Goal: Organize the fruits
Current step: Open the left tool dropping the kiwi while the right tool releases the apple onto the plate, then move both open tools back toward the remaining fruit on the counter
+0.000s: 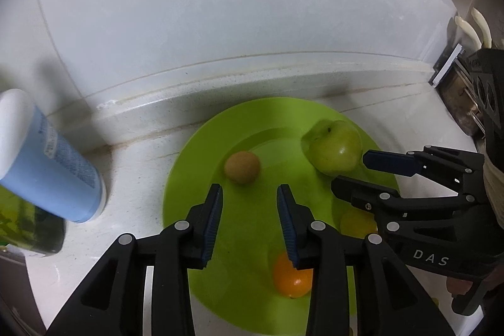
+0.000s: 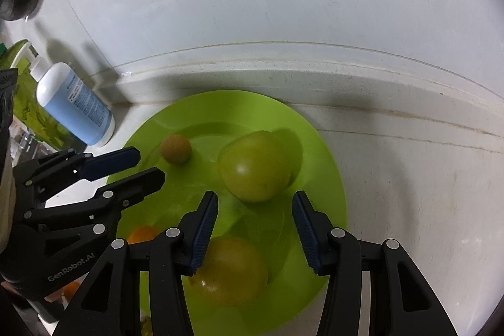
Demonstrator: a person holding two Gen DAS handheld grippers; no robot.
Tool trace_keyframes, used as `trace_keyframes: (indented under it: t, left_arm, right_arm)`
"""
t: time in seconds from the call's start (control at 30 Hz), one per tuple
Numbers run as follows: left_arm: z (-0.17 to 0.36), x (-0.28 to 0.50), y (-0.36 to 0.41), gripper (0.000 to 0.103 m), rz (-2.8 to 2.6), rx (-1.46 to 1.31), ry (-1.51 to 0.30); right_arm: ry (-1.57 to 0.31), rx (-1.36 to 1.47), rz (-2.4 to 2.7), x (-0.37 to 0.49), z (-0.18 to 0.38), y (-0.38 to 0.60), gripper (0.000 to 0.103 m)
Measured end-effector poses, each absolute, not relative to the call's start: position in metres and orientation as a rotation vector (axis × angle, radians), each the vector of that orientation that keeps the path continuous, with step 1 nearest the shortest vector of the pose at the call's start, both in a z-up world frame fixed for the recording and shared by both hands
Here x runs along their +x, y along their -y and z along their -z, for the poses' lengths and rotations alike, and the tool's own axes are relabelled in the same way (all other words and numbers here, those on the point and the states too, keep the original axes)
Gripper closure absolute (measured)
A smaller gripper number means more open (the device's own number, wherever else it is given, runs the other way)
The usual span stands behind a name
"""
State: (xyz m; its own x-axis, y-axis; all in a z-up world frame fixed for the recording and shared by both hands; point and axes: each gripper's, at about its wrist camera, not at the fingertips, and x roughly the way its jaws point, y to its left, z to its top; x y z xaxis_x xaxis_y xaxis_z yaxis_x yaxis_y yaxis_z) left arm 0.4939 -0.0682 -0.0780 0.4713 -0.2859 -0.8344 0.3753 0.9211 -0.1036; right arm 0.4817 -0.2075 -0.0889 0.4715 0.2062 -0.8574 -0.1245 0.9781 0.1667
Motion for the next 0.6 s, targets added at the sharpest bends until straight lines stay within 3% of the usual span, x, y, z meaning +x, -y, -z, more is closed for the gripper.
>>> trace_keyframes:
  t: [0.6]
  left_arm:
    - [0.001, 0.403, 0.048, 0.045, 0.413, 0.103, -0.774]
  right_arm:
    - [-0.862, 0.079, -0.156, 0.398, 0.026, 0.209, 0.052]
